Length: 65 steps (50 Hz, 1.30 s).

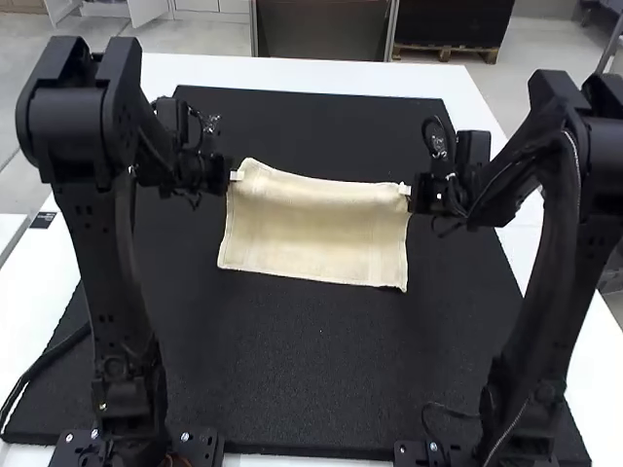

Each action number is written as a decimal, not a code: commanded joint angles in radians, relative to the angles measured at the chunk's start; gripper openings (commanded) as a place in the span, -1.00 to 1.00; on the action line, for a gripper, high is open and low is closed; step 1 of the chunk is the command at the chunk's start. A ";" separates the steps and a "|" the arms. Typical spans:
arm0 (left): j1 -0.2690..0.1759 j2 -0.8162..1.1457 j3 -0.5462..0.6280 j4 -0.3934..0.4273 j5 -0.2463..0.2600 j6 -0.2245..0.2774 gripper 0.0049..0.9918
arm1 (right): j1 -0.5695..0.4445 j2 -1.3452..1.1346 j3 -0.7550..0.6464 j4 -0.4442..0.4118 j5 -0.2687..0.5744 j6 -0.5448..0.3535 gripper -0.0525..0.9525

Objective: Fold the towel.

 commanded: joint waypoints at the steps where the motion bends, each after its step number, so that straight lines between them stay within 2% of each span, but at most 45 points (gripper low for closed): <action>1: 0.015 -0.044 -0.013 0.005 0.013 0.017 -0.96 | -0.017 -0.057 -0.012 -0.001 -0.008 0.006 -0.93; 39: 0.016 -0.148 -0.132 0.005 0.015 0.024 -0.96 | -0.017 -0.208 -0.118 -0.092 -0.057 -0.011 -0.93; 51: 0.061 -0.163 -0.152 0.002 0.015 0.041 -0.96 | -0.019 -0.264 -0.147 -0.113 -0.060 -0.014 -0.93; 65: 0.104 -0.188 -0.189 -0.028 0.015 0.096 -0.96 | -0.017 -0.299 -0.182 -0.135 -0.060 -0.018 -0.93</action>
